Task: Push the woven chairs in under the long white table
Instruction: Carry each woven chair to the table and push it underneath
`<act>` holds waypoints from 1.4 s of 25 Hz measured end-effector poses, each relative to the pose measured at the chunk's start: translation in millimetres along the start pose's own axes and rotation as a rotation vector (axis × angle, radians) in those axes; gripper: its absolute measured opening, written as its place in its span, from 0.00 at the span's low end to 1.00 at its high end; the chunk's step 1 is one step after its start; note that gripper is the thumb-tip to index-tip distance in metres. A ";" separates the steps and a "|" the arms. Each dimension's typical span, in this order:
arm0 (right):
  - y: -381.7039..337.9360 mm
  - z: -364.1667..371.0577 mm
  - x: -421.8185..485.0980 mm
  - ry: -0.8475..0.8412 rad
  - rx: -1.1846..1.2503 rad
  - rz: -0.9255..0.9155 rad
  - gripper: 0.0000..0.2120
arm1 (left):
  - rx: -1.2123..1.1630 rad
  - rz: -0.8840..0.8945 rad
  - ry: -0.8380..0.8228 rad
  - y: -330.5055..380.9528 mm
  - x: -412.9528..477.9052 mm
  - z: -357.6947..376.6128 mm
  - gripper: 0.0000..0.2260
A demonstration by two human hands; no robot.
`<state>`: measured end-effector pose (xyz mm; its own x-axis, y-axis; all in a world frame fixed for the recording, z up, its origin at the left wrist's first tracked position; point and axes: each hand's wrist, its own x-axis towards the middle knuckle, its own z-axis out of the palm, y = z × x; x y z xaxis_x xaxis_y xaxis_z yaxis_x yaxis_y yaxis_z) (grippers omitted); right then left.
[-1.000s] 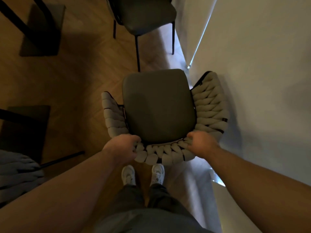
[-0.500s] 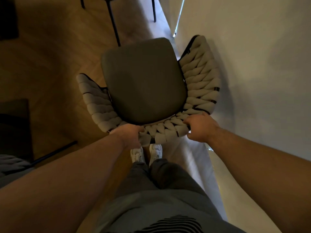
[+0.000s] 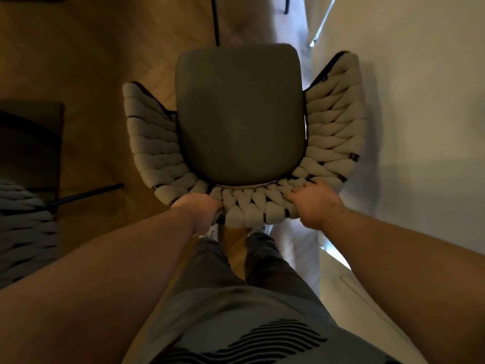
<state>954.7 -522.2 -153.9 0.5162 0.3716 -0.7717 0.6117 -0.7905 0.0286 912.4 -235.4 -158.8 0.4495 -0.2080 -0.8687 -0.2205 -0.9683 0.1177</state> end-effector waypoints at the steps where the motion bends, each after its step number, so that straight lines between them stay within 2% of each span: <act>1: 1.7 -0.1 1.3 0.021 -0.003 -0.019 0.22 | 0.002 -0.025 0.031 -2.0 -1.9 -0.2 0.20; 8: 7.4 -40.6 28.1 0.022 0.016 -0.079 0.20 | -0.007 -0.113 0.080 -29.0 -4.2 -29.9 0.17; 13: 1.4 -97.3 66.4 0.017 -0.018 -0.095 0.22 | -0.031 -0.152 0.087 -78.4 -4.0 -67.0 0.10; 17: -6.6 -155.8 98.9 0.047 -0.035 -0.124 0.21 | -0.060 -0.164 0.087 -128.1 -10.6 -96.8 0.15; 19: -7.1 -185.1 117.3 0.061 -0.034 -0.146 0.20 | -0.111 -0.180 0.090 -147.1 -12.1 -110.5 0.17; 23: -8.7 -240.0 159.0 0.049 -0.145 -0.214 0.26 | -0.248 -0.235 0.115 -178.0 -14.2 -122.6 0.17; 30: -16.5 -317.3 217.0 0.069 -0.342 -0.393 0.21 | -0.461 -0.438 0.122 -210.2 -2.9 -121.5 0.18; 35: -14.0 -363.9 254.3 0.062 -0.481 -0.523 0.22 | -0.602 -0.502 0.149 -216.1 3.2 -125.8 0.17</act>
<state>1295.6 -239.5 -119.3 0.1074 0.6815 -0.7239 0.9778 -0.2044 -0.0473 1070.3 -44.2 -126.5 0.4915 0.2976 -0.8184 0.5250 -0.8511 0.0058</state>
